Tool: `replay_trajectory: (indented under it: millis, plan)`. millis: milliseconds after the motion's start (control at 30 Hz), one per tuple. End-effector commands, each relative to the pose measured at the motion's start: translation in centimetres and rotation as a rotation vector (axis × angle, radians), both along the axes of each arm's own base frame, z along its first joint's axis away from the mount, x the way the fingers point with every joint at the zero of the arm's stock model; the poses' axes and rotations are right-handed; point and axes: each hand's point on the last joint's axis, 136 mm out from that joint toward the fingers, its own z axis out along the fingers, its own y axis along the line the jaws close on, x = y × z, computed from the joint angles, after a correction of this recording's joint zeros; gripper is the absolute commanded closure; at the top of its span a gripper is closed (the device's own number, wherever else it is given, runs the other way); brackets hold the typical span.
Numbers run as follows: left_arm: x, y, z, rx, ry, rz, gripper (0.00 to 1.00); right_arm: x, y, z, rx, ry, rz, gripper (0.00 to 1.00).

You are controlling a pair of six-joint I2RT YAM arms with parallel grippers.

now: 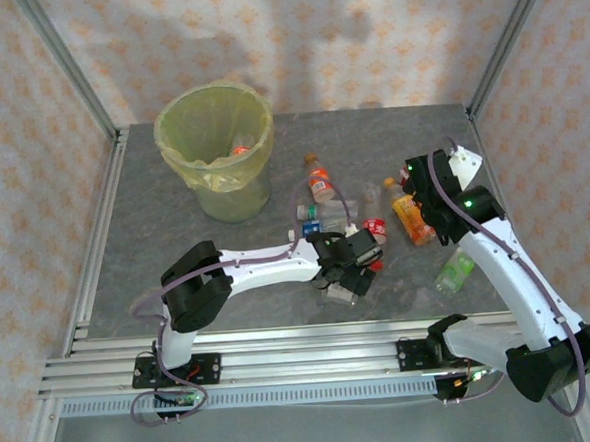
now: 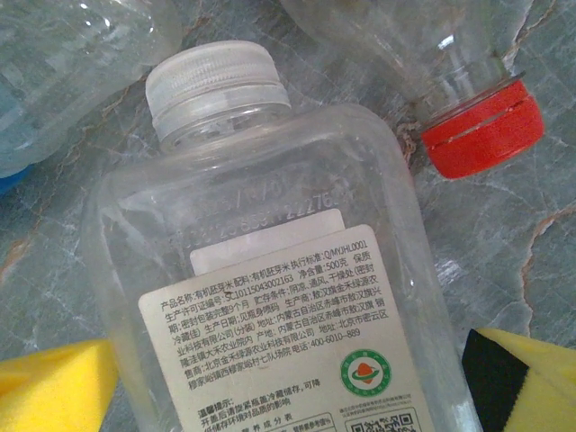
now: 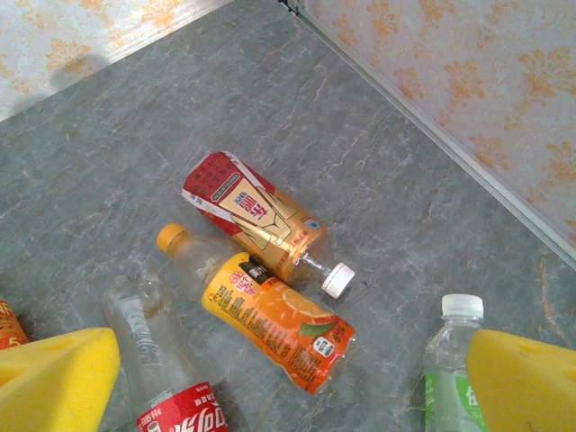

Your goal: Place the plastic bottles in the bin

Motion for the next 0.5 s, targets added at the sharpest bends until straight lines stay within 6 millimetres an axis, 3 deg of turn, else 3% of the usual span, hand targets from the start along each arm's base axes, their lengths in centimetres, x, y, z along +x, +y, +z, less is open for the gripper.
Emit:
replay_trajectory:
  millis: [0,467]
  plan:
    - [-0.2,0.6,-0.5,0.048,0.008,0.021,0.0,0.0,-0.2,-0.1,-0.008,0.002,0.0,0.01]
    - [-0.1,1.5,-3.6,0.125,0.014,0.015,0.0,0.0,0.0,0.1,0.004,-0.01,0.002,0.01]
